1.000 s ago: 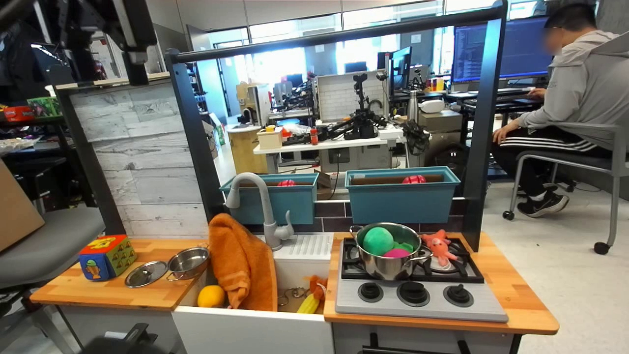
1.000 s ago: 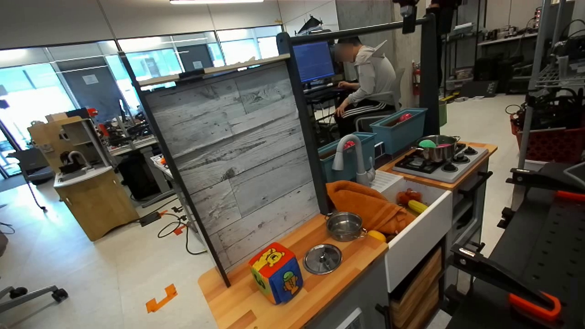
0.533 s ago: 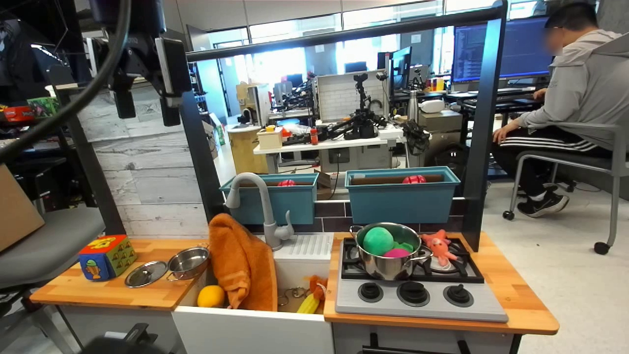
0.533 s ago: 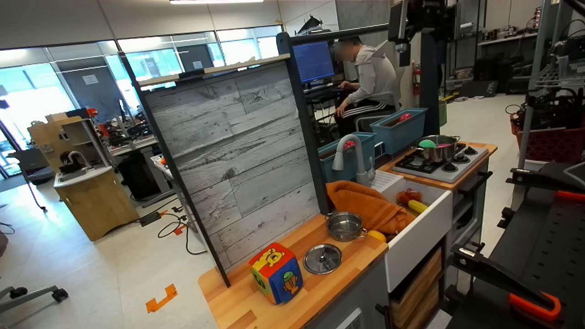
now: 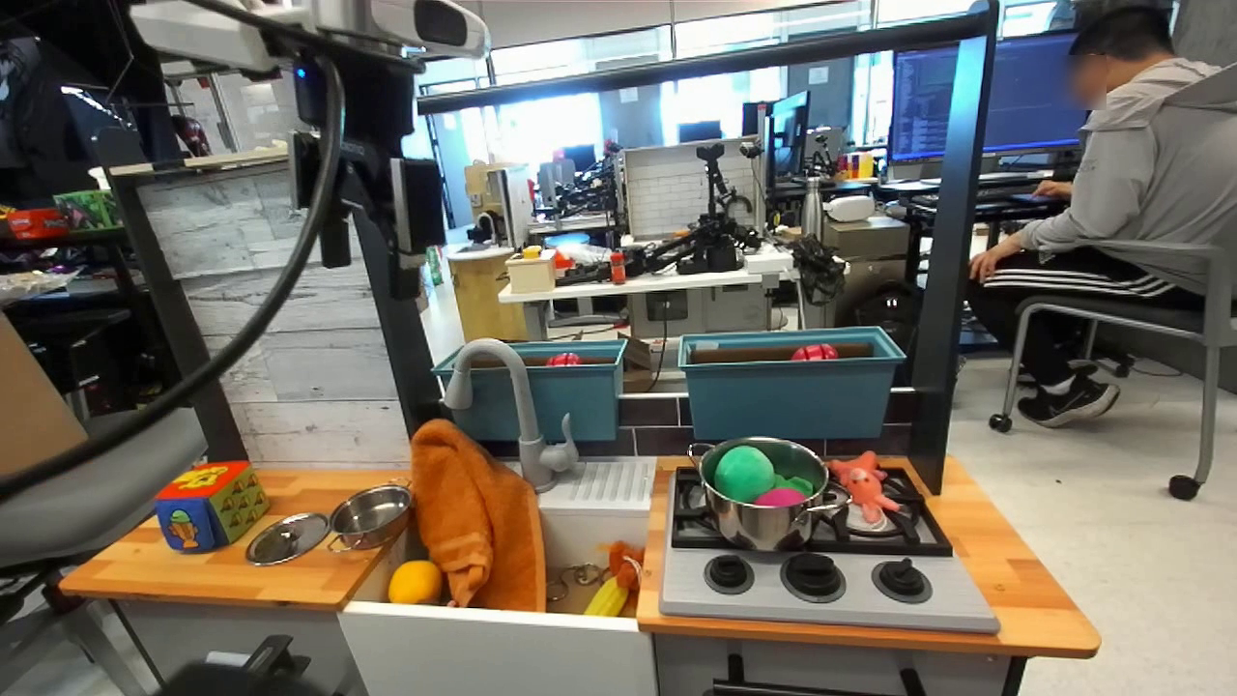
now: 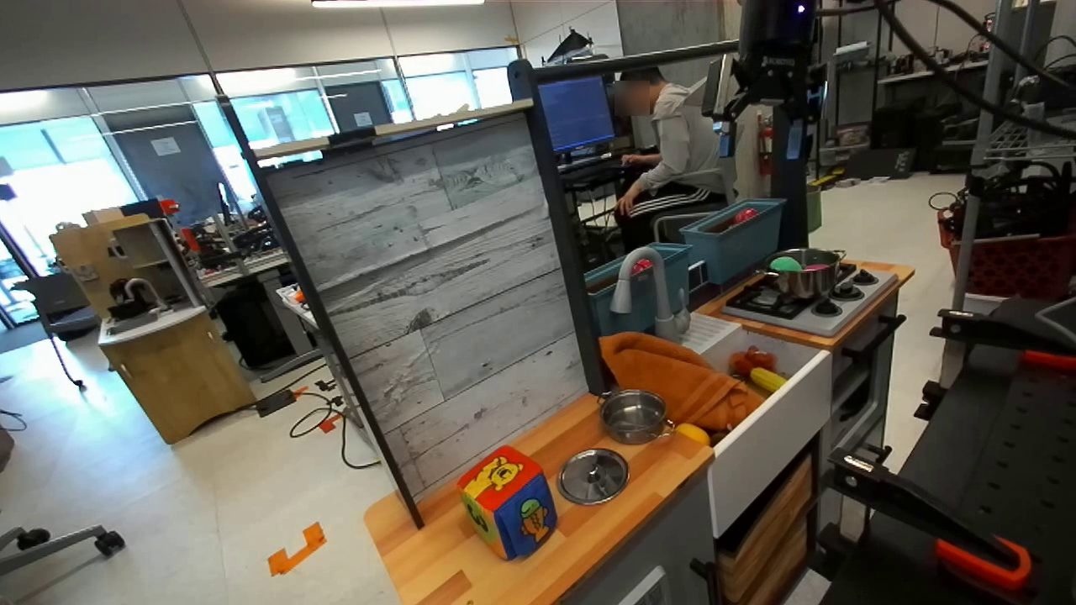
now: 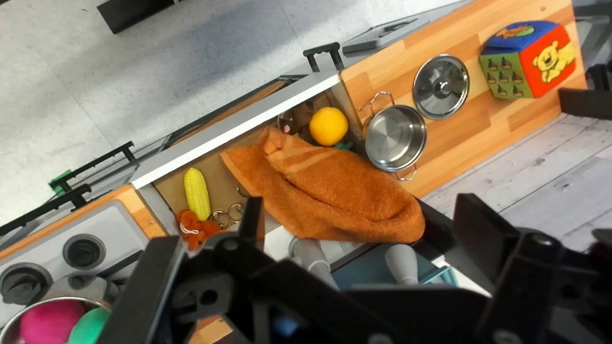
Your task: Put the green object inside the sink
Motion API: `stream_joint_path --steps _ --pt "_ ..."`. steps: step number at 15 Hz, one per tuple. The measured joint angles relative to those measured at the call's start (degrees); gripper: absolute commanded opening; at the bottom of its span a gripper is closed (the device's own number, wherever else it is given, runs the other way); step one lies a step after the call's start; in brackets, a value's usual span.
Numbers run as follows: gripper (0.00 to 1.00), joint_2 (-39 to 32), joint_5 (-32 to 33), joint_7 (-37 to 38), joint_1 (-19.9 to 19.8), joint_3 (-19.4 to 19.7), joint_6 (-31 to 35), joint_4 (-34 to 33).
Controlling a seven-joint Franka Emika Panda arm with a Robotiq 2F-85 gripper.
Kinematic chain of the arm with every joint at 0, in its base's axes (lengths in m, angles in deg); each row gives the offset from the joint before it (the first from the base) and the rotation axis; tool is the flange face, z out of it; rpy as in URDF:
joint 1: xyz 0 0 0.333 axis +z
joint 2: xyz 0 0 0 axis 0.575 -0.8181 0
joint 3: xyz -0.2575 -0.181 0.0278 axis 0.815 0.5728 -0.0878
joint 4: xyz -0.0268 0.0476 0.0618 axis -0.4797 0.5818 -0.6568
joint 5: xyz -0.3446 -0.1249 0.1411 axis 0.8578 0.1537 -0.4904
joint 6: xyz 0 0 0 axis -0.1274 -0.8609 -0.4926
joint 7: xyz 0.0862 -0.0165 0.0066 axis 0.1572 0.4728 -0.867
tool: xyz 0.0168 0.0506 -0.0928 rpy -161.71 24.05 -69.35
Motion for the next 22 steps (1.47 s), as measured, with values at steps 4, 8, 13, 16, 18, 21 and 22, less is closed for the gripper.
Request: stream_joint_path --steps 4,8,13,16,18,21,22 --pt "1.0 -7.7 -6.3 0.2 -4.5 0.0 -0.2 -6.8" --pt "1.0 -15.2 -12.2 2.0 -8.3 -0.2 -0.1 -14.2" --pt "1.0 -25.2 -14.9 11.0 -11.8 0.0 0.7 -24.8" --pt "1.0 -32.6 -14.9 18.7 -12.6 0.6 1.5 -31.6" --pt "1.0 -37.3 -14.8 24.1 -13.0 1.1 1.8 -36.2" --pt "1.0 -43.3 -14.8 32.1 -13.6 2.2 2.0 -43.2" --pt "1.0 -44.9 -14.8 34.7 -13.7 2.7 2.4 -45.3"
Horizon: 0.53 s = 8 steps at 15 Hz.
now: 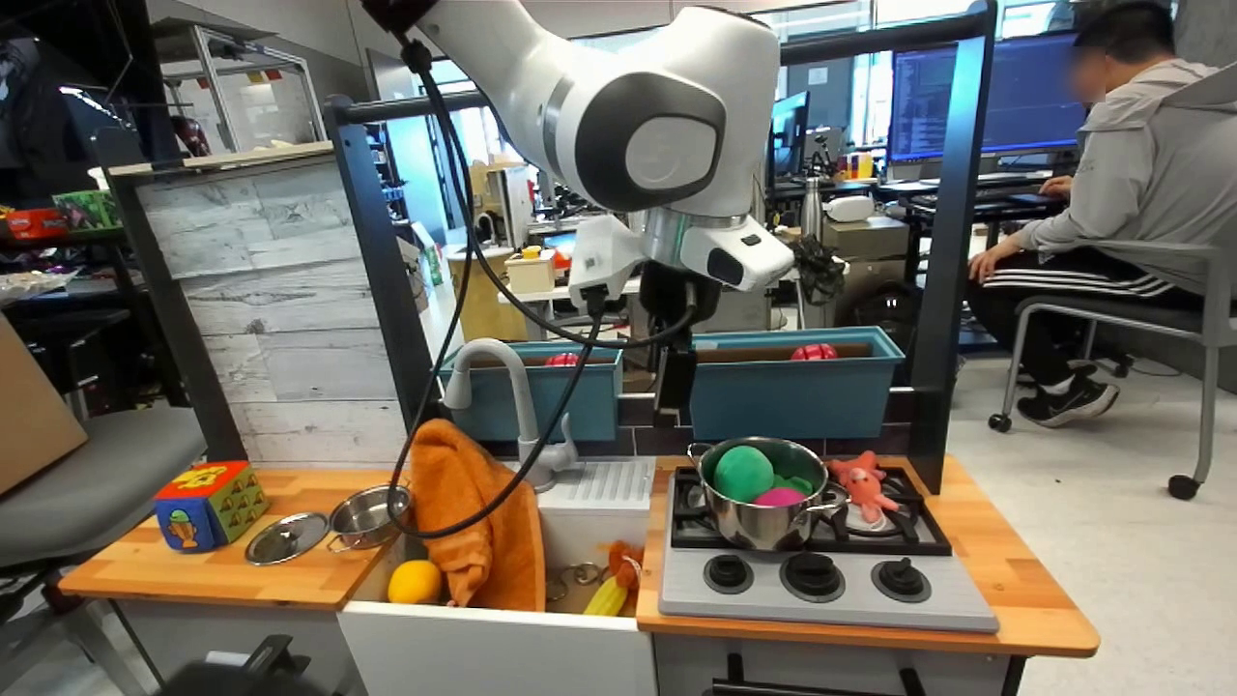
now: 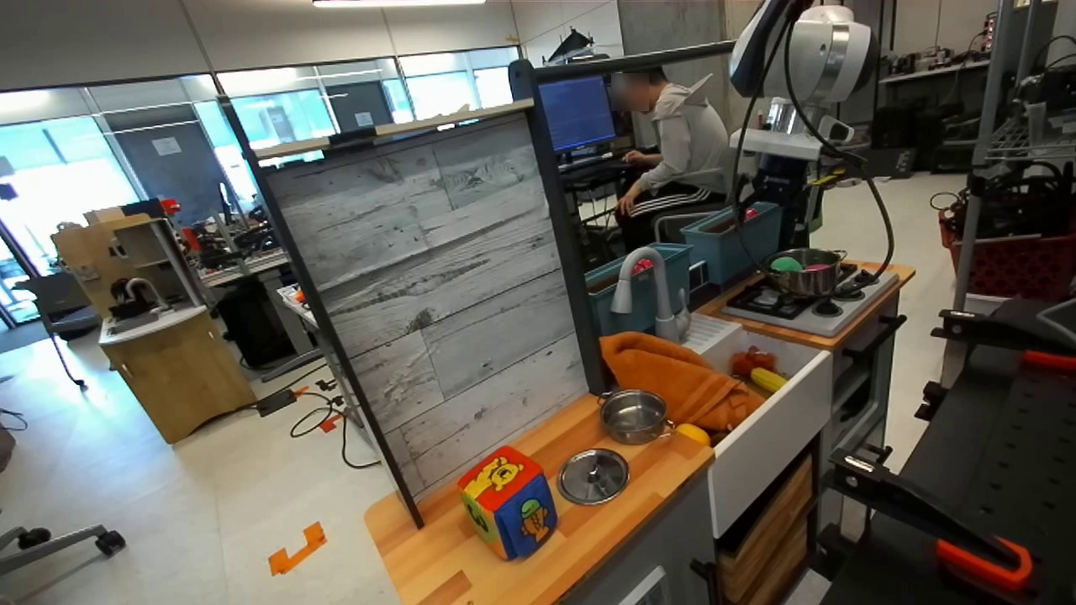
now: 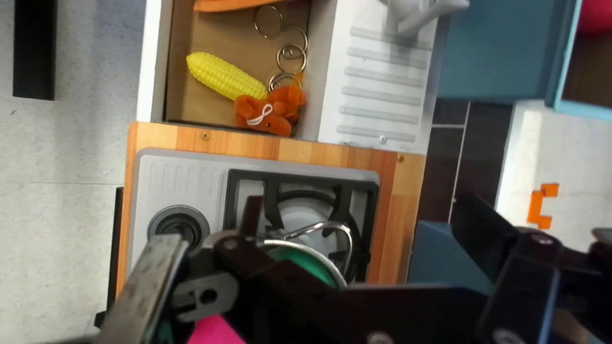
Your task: Put the green object inside the sink
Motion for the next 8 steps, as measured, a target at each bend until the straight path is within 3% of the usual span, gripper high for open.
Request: stream_joint_path --steps 8 --pt "1.0 -11.5 6.6 23.4 0.5 5.9 1.7 -13.5"
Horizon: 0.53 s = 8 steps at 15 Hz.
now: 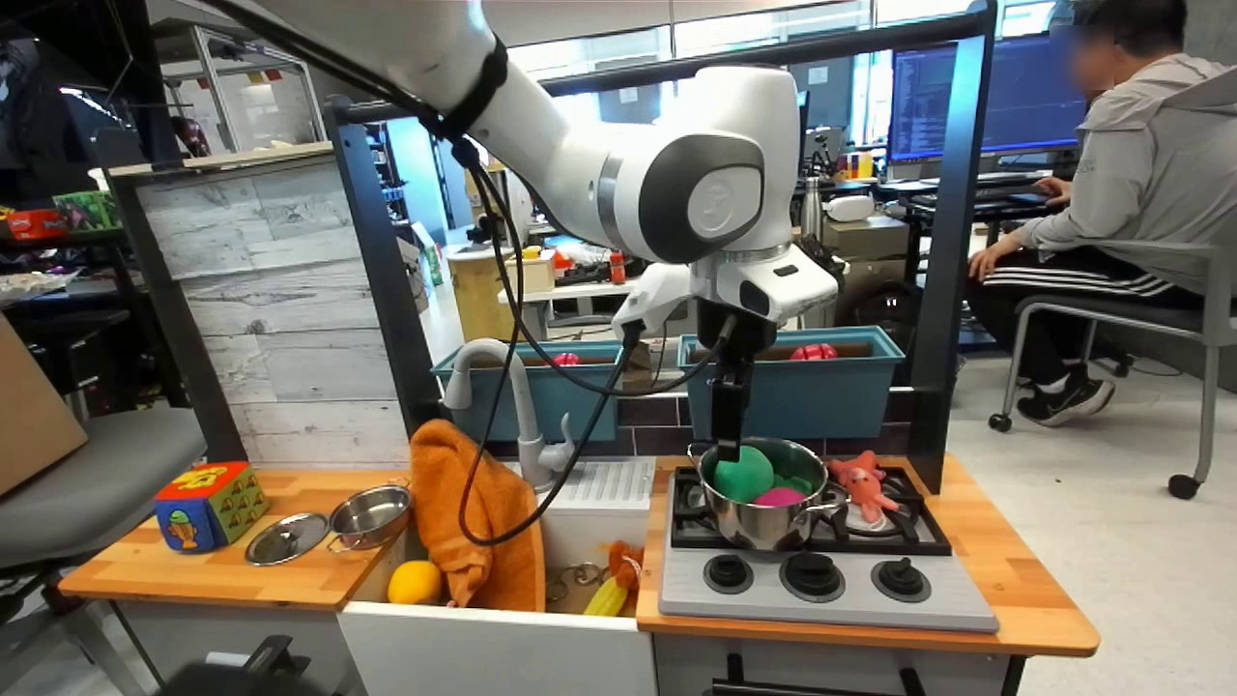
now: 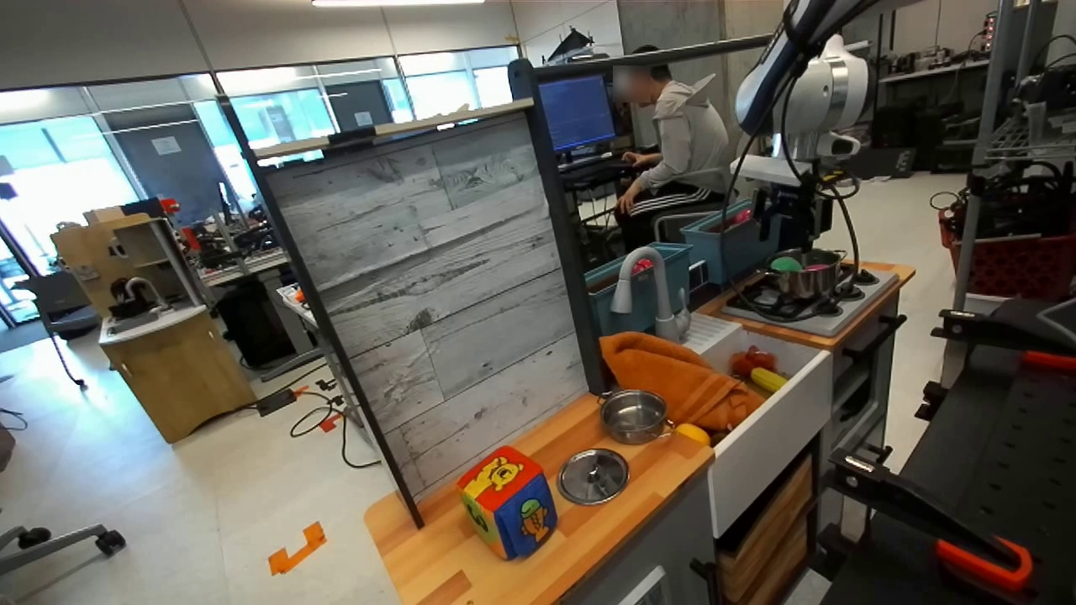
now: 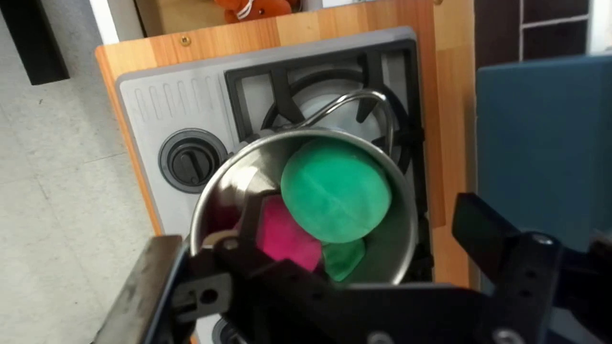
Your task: Put the green object inside the sink
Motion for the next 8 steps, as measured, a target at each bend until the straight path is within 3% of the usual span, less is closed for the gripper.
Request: stream_joint_path --steps 5,8 --pt "1.0 -4.8 1.9 7.3 -0.1 2.2 -4.8 -6.8" --pt "1.0 -5.9 4.8 9.9 -1.1 -0.1 -5.6 -9.1"
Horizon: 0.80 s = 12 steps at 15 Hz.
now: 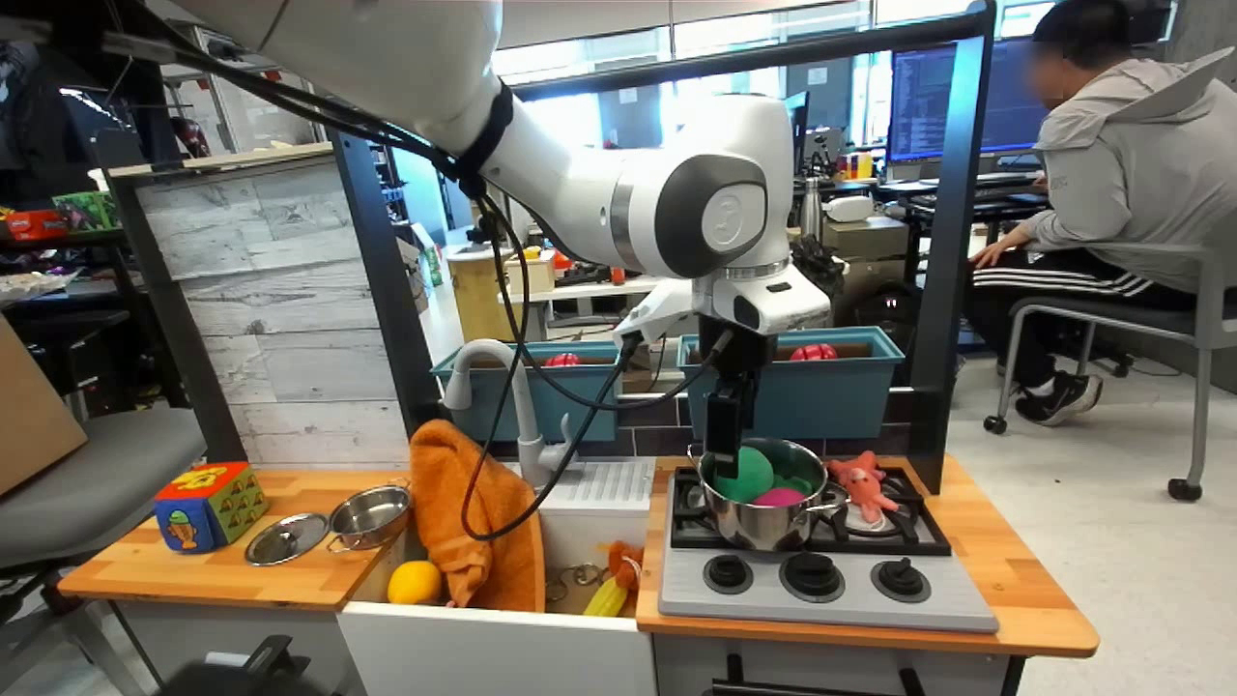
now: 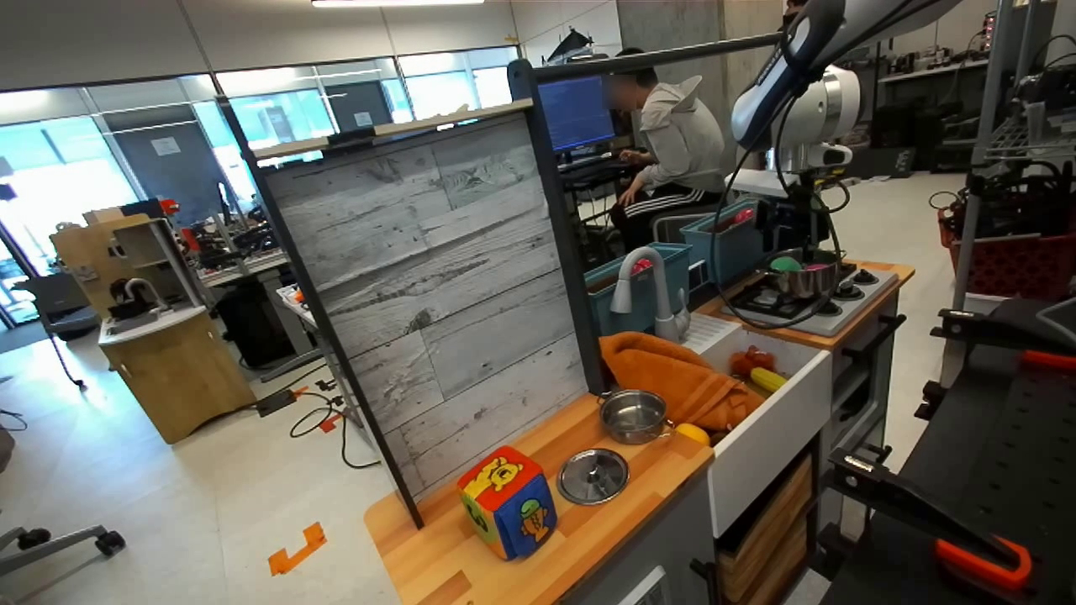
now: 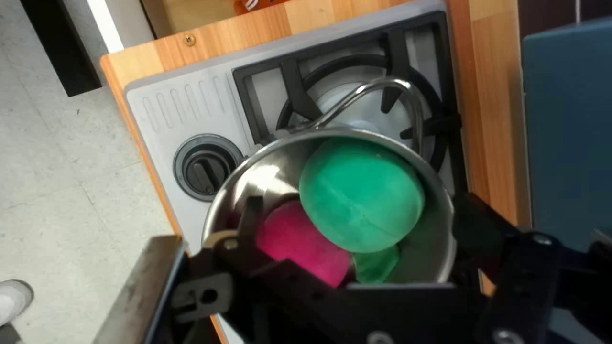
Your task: Put the green object inside the sink
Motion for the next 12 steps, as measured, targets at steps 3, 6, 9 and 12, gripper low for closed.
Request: stream_joint_path --steps 3,6,9,12 --pt "1.0 -1.3 1.8 1.9 -0.5 -1.5 -0.9 -1.6" --pt "1.0 -2.6 3.3 3.6 -0.8 -1.7 -1.5 -3.0" --pt "1.0 -3.1 3.7 4.5 -1.6 -2.0 -1.6 -4.3" --pt "1.0 -3.2 4.0 4.6 -2.8 -2.4 -1.6 -5.6"
